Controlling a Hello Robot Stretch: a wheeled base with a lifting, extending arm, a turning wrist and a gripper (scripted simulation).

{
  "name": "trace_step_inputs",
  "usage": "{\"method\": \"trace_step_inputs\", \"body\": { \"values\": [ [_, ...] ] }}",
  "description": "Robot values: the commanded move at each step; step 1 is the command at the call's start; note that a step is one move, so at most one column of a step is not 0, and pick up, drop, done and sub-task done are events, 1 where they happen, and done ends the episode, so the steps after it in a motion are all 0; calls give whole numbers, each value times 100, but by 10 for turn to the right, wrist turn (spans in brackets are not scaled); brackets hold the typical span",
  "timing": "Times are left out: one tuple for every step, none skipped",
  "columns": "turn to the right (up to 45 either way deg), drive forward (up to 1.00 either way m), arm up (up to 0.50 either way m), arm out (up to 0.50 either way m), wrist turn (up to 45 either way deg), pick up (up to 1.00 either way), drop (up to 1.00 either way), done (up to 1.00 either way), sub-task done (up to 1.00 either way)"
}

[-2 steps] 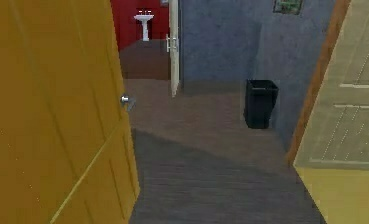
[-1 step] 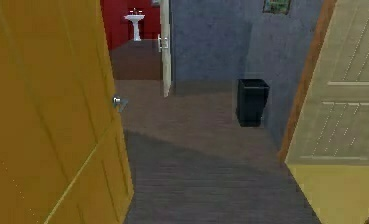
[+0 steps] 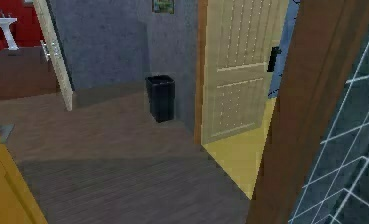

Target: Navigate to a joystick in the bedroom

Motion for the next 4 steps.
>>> {"method": "trace_step_inputs", "body": {
  "values": [
    [0,30,0,0,0,0,0,0,0],
    [-330,0,0,0,0,0,0,0,0],
    [0,85,0,0,0,0,0,0,0],
    [-180,0,0,0,0,0,0,0,0]
  ]
}}
